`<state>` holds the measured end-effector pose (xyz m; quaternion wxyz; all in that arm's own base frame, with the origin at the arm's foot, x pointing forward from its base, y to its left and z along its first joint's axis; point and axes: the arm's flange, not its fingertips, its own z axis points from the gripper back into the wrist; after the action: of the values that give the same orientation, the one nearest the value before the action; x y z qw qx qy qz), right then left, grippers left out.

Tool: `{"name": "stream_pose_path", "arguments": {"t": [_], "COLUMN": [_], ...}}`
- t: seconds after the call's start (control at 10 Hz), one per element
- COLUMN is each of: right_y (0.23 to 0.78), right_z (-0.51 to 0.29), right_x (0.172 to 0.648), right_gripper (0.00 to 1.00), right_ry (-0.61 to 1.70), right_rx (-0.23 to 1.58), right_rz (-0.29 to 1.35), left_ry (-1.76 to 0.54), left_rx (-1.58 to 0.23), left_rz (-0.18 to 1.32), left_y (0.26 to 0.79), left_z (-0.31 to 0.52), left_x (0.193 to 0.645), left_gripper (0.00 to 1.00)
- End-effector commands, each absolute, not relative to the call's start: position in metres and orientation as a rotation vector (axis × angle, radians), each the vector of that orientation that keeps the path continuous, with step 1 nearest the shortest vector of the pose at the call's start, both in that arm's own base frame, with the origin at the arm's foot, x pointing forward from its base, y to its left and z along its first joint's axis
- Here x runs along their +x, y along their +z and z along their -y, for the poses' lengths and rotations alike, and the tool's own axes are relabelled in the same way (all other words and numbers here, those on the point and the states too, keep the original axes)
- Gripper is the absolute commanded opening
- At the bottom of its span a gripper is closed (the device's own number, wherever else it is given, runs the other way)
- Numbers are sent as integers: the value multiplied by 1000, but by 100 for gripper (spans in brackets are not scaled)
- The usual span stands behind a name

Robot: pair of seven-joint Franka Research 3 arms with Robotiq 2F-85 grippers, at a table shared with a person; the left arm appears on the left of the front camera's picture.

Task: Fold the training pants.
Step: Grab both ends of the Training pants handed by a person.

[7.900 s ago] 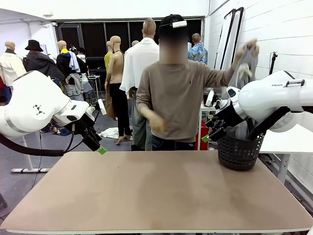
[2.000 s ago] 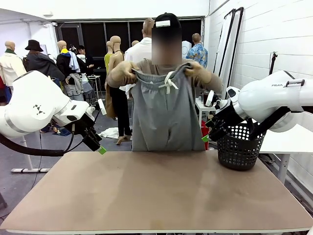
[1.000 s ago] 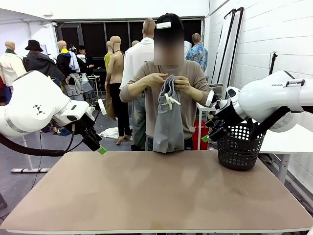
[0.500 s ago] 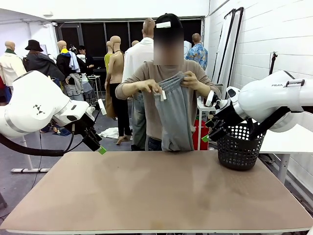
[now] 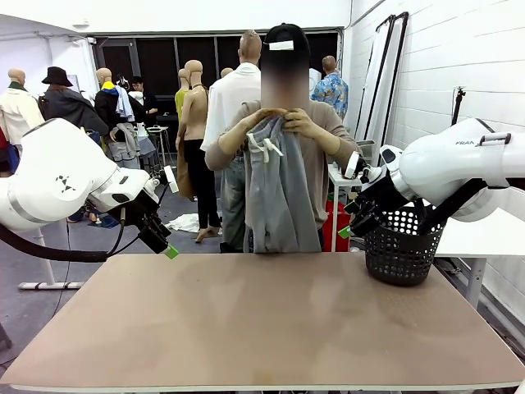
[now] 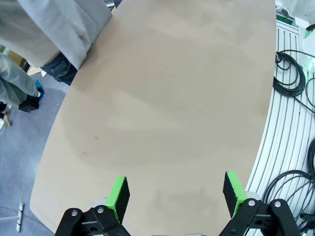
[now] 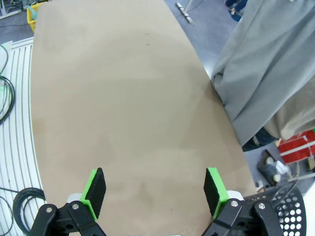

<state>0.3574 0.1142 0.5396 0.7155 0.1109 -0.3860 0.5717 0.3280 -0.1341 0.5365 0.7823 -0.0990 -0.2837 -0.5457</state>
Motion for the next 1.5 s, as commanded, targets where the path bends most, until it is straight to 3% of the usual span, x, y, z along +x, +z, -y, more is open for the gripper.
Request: {"name": "stream_pose_path", "arguments": {"t": [0.0, 1.4], "right_y": [537, 537], "right_z": [-115, -115], "right_x": [359, 359], "right_gripper": [100, 100], "right_ry": [1267, 1267], "right_rx": [274, 274], "right_rz": [858, 858], "left_ry": [-1183, -1183], "left_rx": [-226, -226], "left_rz": [610, 610], "left_y": [535, 535], "left_z": [133, 133], "left_x": [329, 329], "left_gripper": [100, 100]}}
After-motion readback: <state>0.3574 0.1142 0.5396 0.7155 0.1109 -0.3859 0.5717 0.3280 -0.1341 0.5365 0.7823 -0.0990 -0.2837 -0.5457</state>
